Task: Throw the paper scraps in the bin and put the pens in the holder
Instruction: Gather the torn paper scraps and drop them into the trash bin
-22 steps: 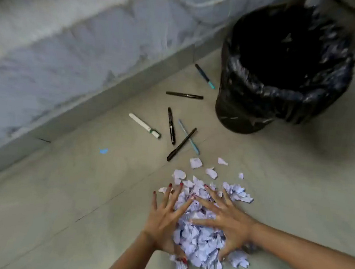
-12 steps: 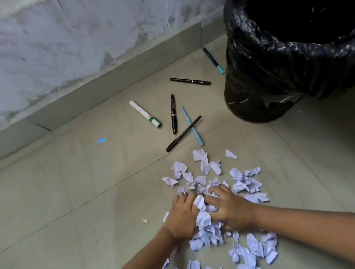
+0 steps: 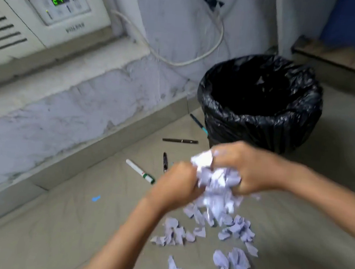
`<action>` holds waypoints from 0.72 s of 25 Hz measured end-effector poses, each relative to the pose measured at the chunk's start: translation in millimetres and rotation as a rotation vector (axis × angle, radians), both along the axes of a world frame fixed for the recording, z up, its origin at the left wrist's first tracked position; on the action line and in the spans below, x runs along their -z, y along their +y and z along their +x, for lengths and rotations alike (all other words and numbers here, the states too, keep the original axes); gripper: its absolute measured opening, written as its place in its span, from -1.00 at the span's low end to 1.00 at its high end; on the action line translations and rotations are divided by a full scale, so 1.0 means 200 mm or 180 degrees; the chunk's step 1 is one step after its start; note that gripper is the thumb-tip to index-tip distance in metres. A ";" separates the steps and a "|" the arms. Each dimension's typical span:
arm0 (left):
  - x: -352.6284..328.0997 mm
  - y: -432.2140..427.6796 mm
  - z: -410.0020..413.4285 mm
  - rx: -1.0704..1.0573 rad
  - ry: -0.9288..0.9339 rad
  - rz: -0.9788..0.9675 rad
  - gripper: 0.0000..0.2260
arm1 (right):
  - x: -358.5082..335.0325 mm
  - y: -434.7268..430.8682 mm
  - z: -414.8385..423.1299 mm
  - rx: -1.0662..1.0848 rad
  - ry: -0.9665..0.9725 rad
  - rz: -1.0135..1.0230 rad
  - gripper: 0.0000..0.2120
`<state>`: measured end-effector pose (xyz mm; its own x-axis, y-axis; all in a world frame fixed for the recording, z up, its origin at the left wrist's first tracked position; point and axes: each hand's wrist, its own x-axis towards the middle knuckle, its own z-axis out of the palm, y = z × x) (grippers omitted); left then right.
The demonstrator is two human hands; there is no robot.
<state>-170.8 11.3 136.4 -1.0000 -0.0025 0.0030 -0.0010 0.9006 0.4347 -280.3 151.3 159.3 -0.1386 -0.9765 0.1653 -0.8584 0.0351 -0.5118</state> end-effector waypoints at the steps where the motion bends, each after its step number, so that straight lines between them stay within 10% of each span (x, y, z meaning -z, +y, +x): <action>1: -0.20 -0.01 -0.10 0.0154 0.0268 -0.0013 -0.79 | -0.16 0.01 -0.08 0.0171 0.0035 -0.0217 -0.49; 4: -0.58 -0.04 -0.41 0.0123 0.0901 0.0321 -0.83 | -0.50 0.02 -0.31 0.0969 -0.0287 -0.0804 -0.72; 9: -0.47 0.03 -0.91 -0.0921 0.0700 0.2537 -0.85 | -0.32 -0.08 -0.73 0.2244 -0.0809 -0.1321 -0.74; 18: -0.33 0.03 -1.01 -0.1886 -0.0106 0.1704 -0.68 | -0.19 -0.06 -0.81 0.2225 -0.0505 0.0780 -0.24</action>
<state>-372.9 17.4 201.6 -0.8314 -0.5261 -0.1787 -0.4345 0.4152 0.7992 -441.9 138.4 197.6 -0.7429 -0.6588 -0.1187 -0.5112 0.6728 -0.5348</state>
